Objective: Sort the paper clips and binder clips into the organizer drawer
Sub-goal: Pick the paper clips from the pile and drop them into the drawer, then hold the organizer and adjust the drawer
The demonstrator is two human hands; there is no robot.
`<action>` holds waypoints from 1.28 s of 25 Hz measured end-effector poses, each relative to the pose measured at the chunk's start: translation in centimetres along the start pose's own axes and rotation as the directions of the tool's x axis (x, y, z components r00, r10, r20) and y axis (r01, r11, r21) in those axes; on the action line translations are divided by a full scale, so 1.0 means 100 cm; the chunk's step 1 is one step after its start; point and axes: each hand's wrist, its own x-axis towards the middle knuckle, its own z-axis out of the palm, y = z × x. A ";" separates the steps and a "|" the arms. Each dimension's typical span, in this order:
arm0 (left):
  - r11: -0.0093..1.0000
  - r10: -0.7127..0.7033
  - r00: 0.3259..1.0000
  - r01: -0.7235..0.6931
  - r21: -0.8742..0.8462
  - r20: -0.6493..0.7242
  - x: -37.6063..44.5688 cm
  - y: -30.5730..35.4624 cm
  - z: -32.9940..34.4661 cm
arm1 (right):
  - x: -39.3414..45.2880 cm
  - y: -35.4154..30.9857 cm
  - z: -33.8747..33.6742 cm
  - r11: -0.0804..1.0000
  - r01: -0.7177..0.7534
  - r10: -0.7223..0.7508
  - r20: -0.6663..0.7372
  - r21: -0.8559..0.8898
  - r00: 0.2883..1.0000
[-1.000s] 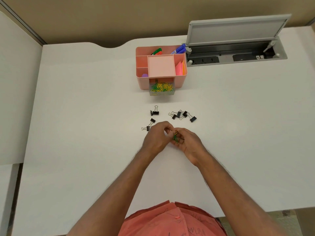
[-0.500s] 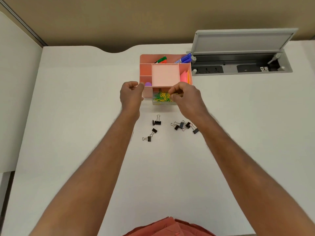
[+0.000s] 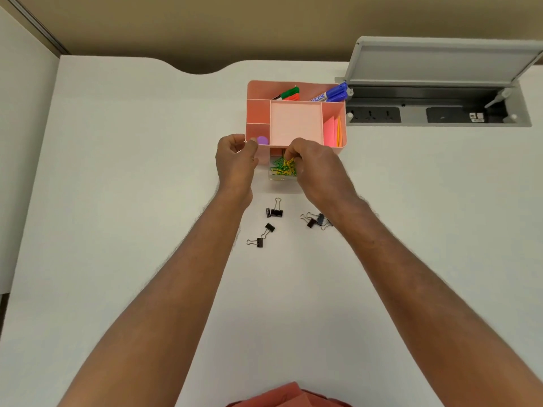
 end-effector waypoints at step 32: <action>0.994 0.026 0.998 -0.020 -0.108 0.055 -0.006 -0.003 0.002 | -0.010 -0.007 0.026 -0.229 -0.387 0.529 0.448 0.893 0.721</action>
